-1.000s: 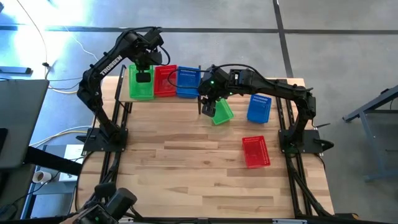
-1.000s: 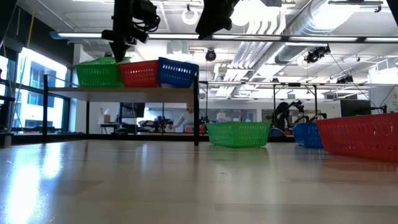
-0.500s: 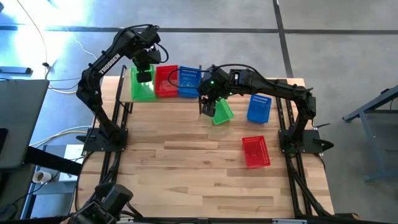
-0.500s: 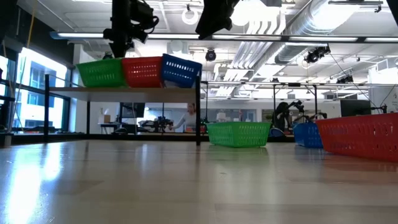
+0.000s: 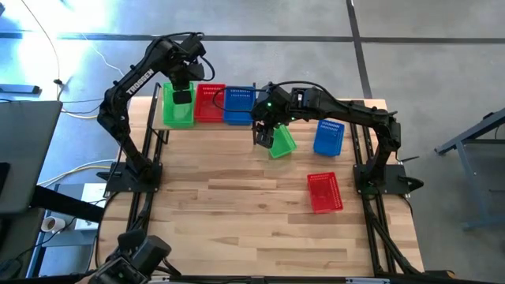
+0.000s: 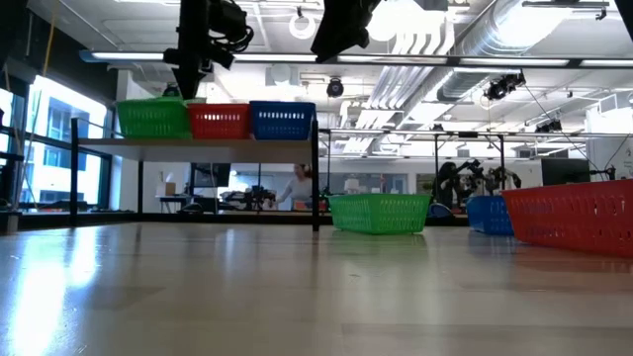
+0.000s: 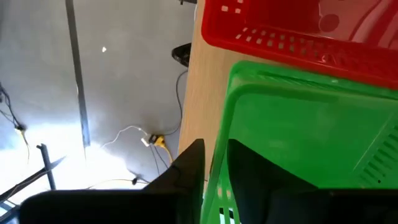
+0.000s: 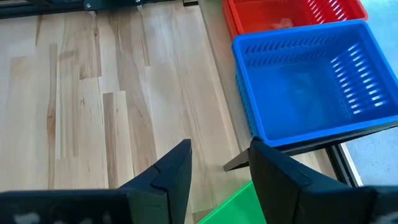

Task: Stack baskets on shelf by color
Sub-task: Stack the bottom green basket on top of the green basket on the shelf

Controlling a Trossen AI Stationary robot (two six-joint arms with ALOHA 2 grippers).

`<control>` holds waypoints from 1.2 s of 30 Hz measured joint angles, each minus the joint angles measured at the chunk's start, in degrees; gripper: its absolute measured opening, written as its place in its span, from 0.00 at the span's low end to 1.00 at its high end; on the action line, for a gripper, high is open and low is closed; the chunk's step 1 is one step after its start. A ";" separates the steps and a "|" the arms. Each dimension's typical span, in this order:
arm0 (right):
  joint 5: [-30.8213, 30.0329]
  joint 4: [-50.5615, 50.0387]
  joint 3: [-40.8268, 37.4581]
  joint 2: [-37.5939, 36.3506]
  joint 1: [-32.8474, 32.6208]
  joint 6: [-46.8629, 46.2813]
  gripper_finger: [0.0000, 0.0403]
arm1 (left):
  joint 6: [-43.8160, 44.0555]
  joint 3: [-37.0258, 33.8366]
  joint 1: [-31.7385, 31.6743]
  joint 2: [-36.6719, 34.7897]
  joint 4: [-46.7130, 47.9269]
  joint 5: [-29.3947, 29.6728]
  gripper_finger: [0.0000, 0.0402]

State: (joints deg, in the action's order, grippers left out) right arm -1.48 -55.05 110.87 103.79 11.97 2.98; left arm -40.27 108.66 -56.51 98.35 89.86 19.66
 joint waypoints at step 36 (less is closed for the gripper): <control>-0.01 9.11 0.01 0.00 0.00 -0.02 0.36 | 25.20 3.45 8.82 -10.81 0.13 0.40 0.28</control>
State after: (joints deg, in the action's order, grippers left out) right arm -1.48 -45.93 110.88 103.79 11.97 2.96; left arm -15.07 112.12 -47.69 87.54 90.00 20.06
